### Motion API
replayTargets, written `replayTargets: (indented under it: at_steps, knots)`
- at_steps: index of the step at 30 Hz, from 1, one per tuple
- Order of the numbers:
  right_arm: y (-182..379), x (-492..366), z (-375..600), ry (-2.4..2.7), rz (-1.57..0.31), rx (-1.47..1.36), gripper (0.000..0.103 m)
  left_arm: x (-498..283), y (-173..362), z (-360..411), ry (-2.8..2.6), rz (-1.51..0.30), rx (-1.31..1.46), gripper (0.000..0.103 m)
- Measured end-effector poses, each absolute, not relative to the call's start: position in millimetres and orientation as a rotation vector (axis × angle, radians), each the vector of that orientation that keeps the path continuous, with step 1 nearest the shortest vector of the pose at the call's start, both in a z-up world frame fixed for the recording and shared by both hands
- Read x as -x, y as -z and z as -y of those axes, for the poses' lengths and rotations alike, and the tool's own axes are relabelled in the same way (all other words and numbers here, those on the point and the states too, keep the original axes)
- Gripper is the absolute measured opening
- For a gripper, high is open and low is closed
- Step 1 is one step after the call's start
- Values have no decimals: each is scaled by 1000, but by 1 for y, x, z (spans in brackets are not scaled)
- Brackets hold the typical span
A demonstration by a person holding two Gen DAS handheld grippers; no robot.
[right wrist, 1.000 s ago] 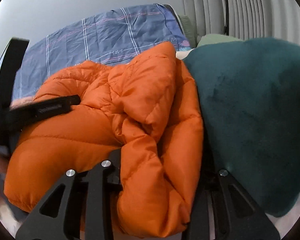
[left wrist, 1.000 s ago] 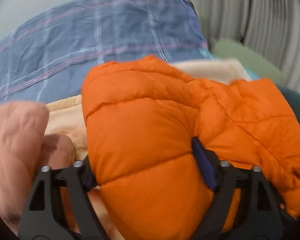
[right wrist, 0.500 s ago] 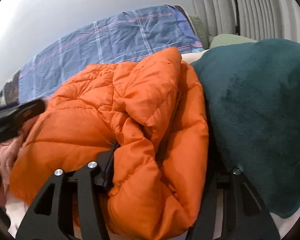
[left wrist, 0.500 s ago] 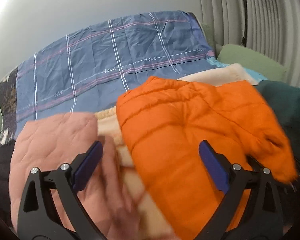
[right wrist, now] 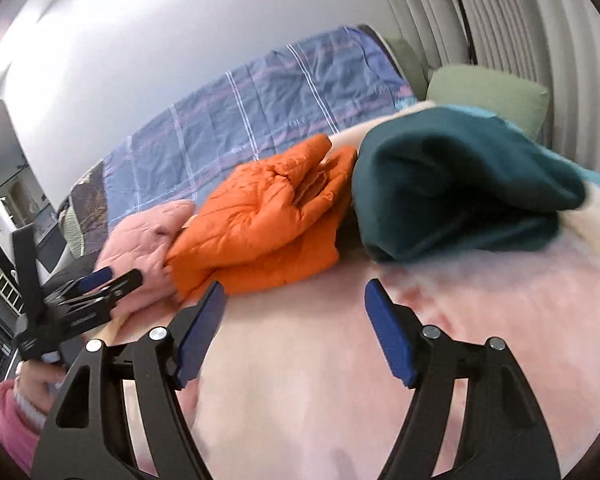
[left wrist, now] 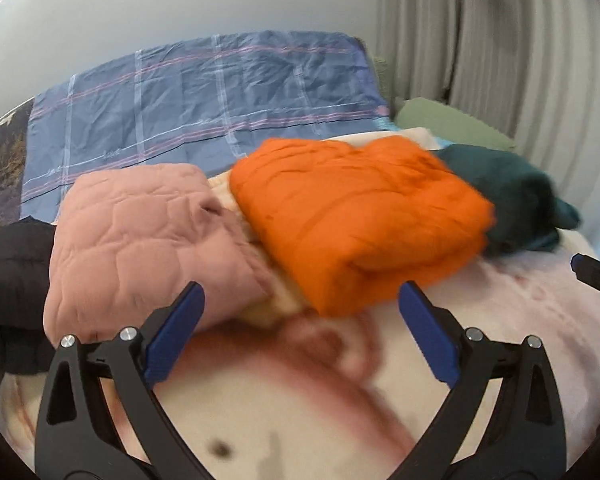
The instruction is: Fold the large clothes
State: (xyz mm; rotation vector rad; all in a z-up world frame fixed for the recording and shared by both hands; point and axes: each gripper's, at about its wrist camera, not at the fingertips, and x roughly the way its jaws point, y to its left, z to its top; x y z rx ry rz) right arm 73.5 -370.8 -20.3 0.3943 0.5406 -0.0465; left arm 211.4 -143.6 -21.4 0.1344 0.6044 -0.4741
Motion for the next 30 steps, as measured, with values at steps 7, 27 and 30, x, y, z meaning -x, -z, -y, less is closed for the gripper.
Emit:
replayTargets:
  at_steps: [7,27,30]
  knots:
    - [-3,19,312,151,-480,-270,79,-117,0,147,538,-539,-126,101]
    - [-27,100,243,236,-414,-168,94,62,-35,80,443,-356,-151,101]
    - [-25,103,239,236,-427,-160,94,65,-30,78,442,-380,-147,101]
